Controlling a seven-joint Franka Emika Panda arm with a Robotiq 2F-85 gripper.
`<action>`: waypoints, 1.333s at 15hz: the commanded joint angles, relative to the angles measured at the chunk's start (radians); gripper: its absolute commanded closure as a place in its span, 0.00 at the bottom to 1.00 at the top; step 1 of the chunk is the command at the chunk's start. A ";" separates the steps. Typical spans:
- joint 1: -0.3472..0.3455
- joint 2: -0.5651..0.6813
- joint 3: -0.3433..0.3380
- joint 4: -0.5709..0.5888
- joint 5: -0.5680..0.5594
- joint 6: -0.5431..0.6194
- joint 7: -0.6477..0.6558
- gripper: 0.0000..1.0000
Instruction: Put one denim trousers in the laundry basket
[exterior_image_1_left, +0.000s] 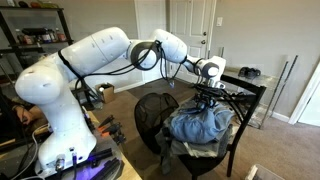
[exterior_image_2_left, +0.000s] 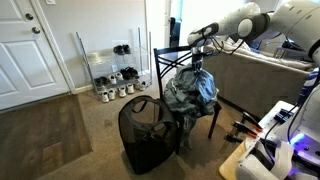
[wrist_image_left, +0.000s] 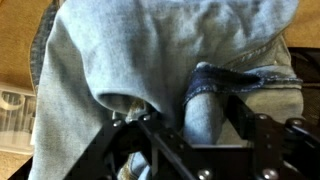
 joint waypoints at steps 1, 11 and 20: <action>-0.023 -0.030 0.032 -0.006 0.034 -0.034 -0.028 0.59; -0.065 -0.052 0.084 0.002 0.075 -0.076 -0.071 0.98; -0.050 -0.279 0.078 -0.141 0.031 0.000 -0.096 0.98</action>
